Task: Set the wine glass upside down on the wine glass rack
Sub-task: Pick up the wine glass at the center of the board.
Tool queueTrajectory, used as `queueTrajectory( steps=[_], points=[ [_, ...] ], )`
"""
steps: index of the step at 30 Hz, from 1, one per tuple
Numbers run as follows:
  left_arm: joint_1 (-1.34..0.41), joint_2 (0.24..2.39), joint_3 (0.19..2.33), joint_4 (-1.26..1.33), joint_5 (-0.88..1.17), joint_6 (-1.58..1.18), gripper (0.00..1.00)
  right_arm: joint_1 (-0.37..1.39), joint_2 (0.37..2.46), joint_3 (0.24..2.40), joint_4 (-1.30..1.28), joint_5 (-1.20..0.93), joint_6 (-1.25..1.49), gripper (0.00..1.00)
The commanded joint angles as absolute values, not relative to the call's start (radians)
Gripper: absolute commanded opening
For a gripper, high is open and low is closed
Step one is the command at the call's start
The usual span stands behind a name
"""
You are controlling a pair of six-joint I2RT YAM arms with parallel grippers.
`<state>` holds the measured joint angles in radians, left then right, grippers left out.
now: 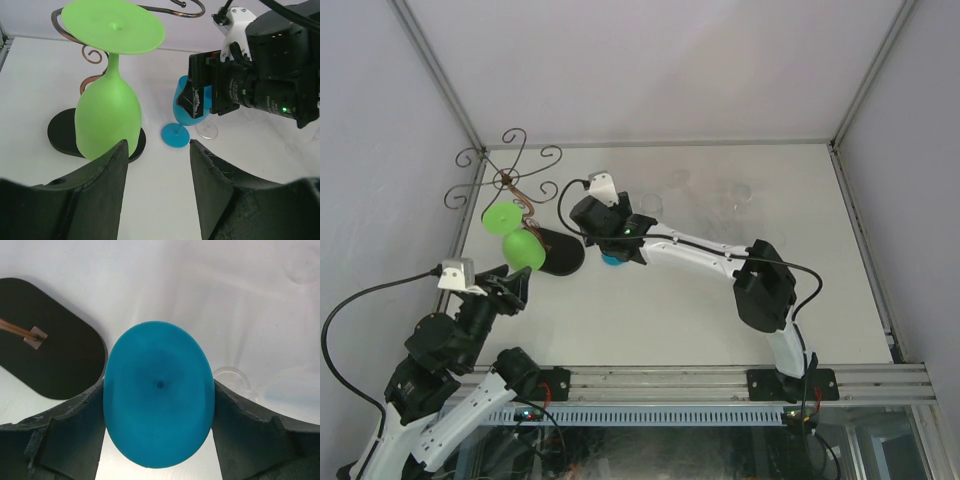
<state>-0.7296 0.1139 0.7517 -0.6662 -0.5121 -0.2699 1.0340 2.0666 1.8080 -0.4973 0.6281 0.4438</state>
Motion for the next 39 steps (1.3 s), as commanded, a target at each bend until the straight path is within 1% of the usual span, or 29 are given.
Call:
queueTrajectory(
  steps=[1, 9, 14, 20, 26, 32, 39],
  points=[
    [-0.722, 0.091, 0.74, -0.628, -0.506, -0.267, 0.56, 1.067, 1.936, 1.779, -0.462, 0.661, 0.411, 0.71],
    [-0.721, 0.073, 0.745, -0.636, -0.495, -0.266, 0.57, 1.131, 1.764, 1.627, -0.471, 0.67, 0.44, 0.71],
    [-0.721, 0.09, 0.8, -0.687, -0.48, -0.252, 0.58, 1.172, 1.647, 1.53, -0.474, 0.677, 0.466, 0.72],
    [-0.721, 0.125, 0.869, -0.736, -0.46, -0.242, 0.59, 1.225, 1.559, 1.492, -0.507, 0.695, 0.488, 0.72],
    [-0.721, 0.197, 0.912, -0.747, -0.394, -0.243, 0.59, 1.244, 1.464, 1.453, -0.52, 0.7, 0.505, 0.72],
    [-0.721, 0.294, 0.939, -0.741, -0.273, -0.245, 0.58, 1.245, 1.373, 1.4, -0.533, 0.727, 0.528, 0.72],
    [-0.726, 0.335, 0.925, -0.677, -0.179, -0.273, 0.57, 1.232, 1.273, 1.333, -0.519, 0.753, 0.548, 0.72]
  ],
)
